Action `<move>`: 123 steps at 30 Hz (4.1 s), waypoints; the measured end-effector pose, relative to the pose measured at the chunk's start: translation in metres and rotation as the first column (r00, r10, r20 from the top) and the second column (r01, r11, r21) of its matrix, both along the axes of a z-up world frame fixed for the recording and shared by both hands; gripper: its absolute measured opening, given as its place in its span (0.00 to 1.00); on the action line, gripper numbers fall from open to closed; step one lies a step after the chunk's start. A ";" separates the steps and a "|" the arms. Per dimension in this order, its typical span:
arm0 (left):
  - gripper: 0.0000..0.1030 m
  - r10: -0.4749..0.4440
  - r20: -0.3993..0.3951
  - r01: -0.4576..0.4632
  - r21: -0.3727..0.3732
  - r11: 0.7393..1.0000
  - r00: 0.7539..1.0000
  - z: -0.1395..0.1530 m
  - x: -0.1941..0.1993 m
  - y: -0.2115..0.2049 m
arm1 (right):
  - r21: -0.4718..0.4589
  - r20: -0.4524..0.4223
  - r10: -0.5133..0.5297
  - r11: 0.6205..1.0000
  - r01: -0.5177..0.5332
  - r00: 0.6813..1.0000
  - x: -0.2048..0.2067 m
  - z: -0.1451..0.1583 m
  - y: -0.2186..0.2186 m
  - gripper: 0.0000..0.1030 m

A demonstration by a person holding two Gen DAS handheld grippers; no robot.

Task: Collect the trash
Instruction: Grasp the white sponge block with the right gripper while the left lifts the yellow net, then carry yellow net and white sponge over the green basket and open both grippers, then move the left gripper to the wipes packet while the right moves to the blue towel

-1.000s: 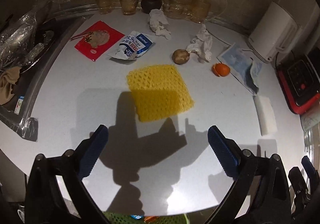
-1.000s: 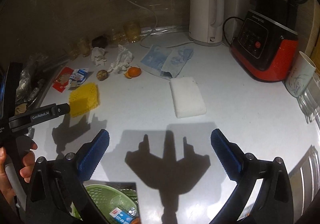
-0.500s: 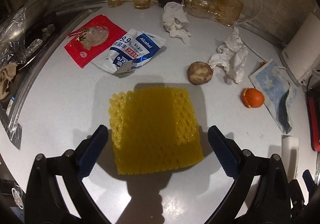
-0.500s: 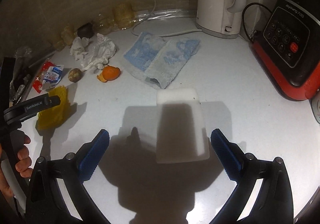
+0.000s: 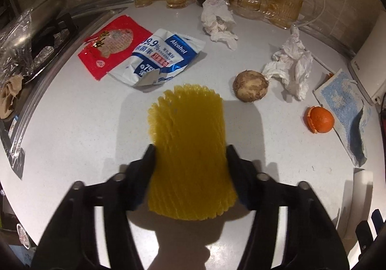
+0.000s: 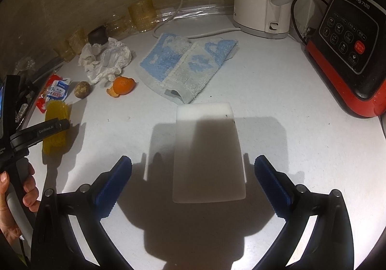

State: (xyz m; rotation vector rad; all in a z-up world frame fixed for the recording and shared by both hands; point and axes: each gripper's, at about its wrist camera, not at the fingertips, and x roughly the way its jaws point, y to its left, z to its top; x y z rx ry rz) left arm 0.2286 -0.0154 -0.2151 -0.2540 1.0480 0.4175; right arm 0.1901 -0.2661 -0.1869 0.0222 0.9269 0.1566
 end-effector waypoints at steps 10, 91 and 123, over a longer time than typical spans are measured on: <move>0.20 -0.040 0.025 0.039 0.039 0.998 0.999 0.015 -0.012 0.000 | 0.018 -0.010 -0.005 1.000 0.005 1.000 0.001 -0.003 -0.002 0.98; 0.71 -0.517 -0.006 0.513 -0.114 0.851 0.856 0.014 -0.378 -0.006 | 0.085 0.073 -0.050 0.995 0.043 0.996 -0.364 0.056 0.131 0.60; 0.86 -0.310 0.046 0.311 -0.020 0.950 0.950 0.049 -0.402 0.106 | 0.042 -0.034 0.043 0.998 -0.042 0.998 -0.363 0.003 0.174 0.96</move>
